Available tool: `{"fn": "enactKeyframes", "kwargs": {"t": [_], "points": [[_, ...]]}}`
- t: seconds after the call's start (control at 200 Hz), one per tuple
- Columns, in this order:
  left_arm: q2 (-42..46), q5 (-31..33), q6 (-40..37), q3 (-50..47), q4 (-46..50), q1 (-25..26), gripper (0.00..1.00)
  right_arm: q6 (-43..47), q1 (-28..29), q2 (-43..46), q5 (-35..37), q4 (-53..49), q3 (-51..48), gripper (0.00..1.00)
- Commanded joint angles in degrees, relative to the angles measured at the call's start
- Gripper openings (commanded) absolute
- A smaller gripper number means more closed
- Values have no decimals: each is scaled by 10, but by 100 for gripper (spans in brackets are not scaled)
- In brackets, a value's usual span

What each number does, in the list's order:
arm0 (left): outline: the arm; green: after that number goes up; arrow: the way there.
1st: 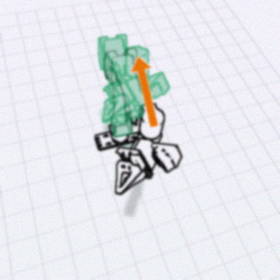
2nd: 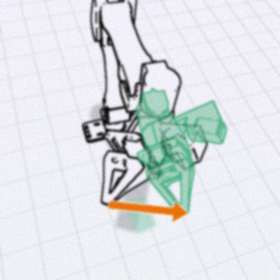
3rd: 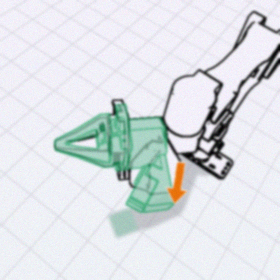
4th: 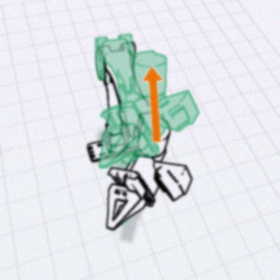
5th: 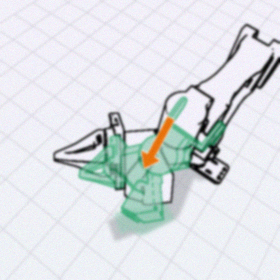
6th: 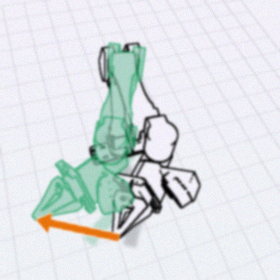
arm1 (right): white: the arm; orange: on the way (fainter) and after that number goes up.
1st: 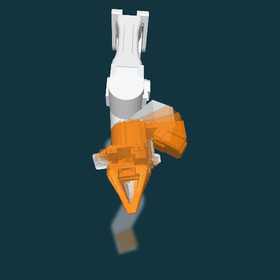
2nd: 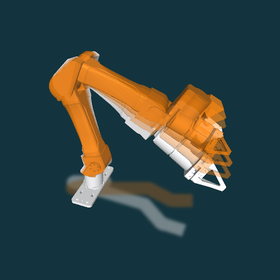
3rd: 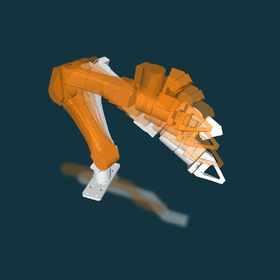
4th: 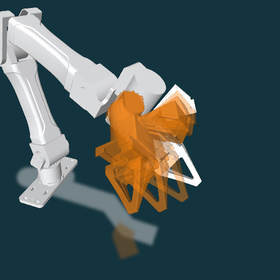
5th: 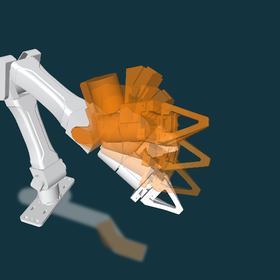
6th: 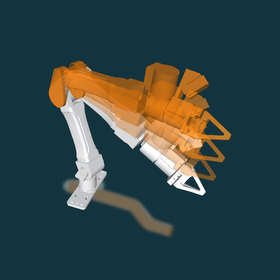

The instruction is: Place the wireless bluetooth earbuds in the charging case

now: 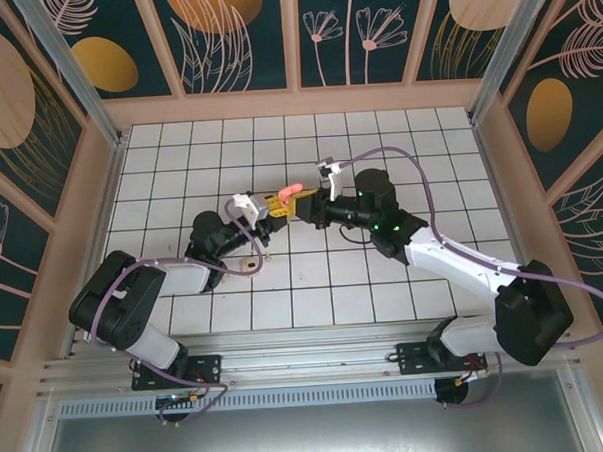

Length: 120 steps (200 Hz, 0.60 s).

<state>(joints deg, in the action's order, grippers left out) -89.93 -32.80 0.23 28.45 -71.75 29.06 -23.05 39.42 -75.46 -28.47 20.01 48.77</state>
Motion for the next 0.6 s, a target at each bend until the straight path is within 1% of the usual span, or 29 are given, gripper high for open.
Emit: {"fn": "enactKeyframes", "kwargs": {"t": [0.0,0.235,0.596], "points": [[11,-11,5,14,-11,3,8,-2,0,-13,-9,1,4,19],[24,-13,-1,14,0,2,8,-8,-4,-18,28,2,1,18],[39,-26,-11,15,26,3,8,-12,-10,-34,12,18,9,18]]}}
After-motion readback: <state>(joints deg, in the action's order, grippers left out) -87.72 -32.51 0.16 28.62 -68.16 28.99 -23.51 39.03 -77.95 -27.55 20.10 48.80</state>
